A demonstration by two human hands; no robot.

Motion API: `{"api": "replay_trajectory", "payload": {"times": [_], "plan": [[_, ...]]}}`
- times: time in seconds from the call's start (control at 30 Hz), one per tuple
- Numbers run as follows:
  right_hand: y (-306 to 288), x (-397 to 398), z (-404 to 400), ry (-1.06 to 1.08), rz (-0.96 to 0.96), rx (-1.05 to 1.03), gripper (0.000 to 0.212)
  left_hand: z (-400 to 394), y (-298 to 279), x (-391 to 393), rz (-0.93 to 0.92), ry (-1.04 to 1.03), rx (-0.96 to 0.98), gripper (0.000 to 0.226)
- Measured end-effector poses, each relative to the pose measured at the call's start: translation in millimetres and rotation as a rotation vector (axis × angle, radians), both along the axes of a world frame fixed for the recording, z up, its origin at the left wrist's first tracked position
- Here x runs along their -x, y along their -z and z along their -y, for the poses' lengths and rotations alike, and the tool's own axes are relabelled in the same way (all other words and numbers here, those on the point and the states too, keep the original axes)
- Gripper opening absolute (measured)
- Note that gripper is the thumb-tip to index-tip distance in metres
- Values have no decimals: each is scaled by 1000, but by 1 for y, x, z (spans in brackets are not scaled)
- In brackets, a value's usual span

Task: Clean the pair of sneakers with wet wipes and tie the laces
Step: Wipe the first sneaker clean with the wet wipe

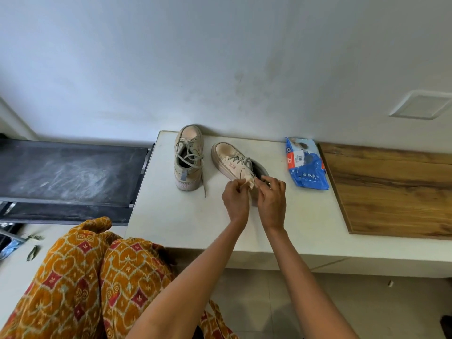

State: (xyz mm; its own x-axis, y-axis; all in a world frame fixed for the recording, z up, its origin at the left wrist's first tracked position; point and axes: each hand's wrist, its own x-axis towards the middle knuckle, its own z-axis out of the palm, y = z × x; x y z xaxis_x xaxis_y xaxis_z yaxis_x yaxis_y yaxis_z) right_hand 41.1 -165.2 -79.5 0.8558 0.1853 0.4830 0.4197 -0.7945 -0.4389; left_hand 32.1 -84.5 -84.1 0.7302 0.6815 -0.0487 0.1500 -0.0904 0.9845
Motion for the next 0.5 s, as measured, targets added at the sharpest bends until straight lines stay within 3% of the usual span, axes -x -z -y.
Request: {"api": "replay_trajectory", "payload": {"times": [0.1,0.27,0.33,0.43,0.5], "plan": [[1,0,0,-9,3,-14,28,0,10,6,15,44,-27,16],[-2,0,0,-18,10,-37,30,-13,-1,-22,-113,-156,145,14],[0,-2,0,-19,17,-31,28,-22,-2,-33,-127,-156,131,15],[4,-3,-1,-30,23,-55,41,-19,-3,-31,-60,-78,55,12],[5,-4,0,-29,24,-44,34,-8,4,-15,22,-13,-8,10]]}}
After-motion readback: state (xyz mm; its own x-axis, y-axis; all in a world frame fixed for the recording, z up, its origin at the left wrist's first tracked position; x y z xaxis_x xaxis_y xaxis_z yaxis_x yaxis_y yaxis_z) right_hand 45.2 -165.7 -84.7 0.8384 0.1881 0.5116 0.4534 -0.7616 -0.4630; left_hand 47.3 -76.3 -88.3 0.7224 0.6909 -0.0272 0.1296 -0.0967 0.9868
